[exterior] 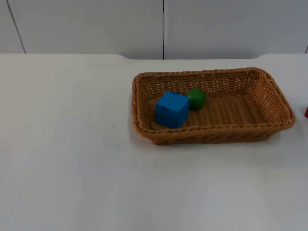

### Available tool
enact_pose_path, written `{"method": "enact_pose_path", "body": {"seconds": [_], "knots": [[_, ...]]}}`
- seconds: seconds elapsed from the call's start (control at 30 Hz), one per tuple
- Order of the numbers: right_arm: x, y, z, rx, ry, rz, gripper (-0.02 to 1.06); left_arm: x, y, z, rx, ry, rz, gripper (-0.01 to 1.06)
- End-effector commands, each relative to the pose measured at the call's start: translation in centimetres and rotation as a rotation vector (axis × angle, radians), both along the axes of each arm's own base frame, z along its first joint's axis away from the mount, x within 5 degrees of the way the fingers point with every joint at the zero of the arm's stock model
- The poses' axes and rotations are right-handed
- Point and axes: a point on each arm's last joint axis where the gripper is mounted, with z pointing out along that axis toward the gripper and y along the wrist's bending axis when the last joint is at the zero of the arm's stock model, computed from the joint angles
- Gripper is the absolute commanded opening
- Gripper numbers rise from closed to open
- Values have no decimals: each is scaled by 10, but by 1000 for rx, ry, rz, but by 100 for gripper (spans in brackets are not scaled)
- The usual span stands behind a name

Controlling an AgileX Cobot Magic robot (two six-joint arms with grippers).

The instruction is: Place all geometric objects except the red cube into the basket.

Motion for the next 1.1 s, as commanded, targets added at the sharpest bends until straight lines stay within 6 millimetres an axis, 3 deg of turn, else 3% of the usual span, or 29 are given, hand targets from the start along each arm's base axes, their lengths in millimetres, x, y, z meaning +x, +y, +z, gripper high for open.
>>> {"method": "enact_pose_path", "body": {"seconds": [0.0, 0.13, 0.4, 0.53, 0.77, 1.07], "knots": [[-20, -8, -5, -8, -8, 36, 97, -19, -2, 2, -18, -43, -15, 105], [-51, -23, -19, 14, -37, 49, 97, -53, -4, 5, -10, -134, -31, 105], [-89, -43, -54, 24, -42, 47, 97, -87, -4, -11, 3, -208, -43, 105], [-107, -51, -71, 53, -65, 57, 97, -102, -5, -29, 8, -238, -48, 105], [-107, -49, -84, 39, -25, 78, 97, -100, -1, -39, 57, -172, -29, 105], [-106, -47, -87, 23, -24, 98, 97, -101, 15, -43, 65, -112, 171, 105]]}}
